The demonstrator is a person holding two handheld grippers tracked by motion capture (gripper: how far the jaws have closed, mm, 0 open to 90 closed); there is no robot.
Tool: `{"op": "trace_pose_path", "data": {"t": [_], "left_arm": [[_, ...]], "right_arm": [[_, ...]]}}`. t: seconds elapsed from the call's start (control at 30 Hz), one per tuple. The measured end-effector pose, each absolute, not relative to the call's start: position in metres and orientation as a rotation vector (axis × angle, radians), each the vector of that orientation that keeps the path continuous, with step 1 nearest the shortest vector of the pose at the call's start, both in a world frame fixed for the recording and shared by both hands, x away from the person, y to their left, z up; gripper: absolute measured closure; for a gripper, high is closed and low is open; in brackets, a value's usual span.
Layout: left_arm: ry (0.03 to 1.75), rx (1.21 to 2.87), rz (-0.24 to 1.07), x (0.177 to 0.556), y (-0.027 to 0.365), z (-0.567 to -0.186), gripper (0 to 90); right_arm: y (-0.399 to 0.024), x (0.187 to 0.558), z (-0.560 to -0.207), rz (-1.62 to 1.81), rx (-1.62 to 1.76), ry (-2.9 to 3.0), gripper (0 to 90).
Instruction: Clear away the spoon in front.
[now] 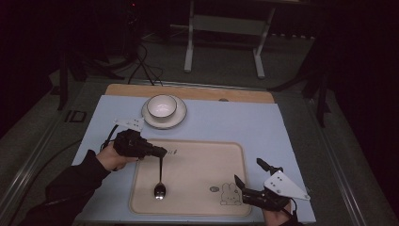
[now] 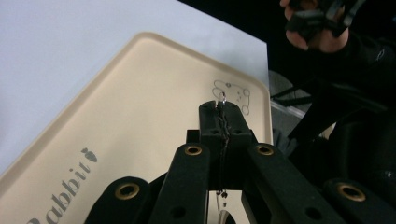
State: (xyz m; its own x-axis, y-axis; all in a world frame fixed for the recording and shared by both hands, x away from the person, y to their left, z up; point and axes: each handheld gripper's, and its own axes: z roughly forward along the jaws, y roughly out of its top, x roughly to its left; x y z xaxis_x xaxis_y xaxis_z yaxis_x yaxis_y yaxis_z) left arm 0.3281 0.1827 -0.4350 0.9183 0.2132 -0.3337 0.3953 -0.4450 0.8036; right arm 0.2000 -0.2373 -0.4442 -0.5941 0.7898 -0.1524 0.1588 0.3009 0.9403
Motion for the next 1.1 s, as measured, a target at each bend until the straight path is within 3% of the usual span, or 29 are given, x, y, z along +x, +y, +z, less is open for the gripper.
{"op": "trace_pose_path", "data": {"t": [0.3, 0.87, 1.1], "left_arm": [[0.433, 2.024, -0.225, 0.333, 0.184, -0.447, 89.9], [0.496, 2.016, -0.096, 0.345, 0.188, -0.47, 82.0], [0.538, 2.034, -0.108, 0.35, 0.187, -0.486, 79.1]], "right_arm": [[-0.237, 0.2, -0.444, 1.308, 0.84, 1.954, 13.5], [-0.236, 0.201, -0.445, 1.308, 0.838, 1.966, 13.5], [-0.235, 0.201, -0.446, 1.308, 0.836, 1.979, 13.7]]}}
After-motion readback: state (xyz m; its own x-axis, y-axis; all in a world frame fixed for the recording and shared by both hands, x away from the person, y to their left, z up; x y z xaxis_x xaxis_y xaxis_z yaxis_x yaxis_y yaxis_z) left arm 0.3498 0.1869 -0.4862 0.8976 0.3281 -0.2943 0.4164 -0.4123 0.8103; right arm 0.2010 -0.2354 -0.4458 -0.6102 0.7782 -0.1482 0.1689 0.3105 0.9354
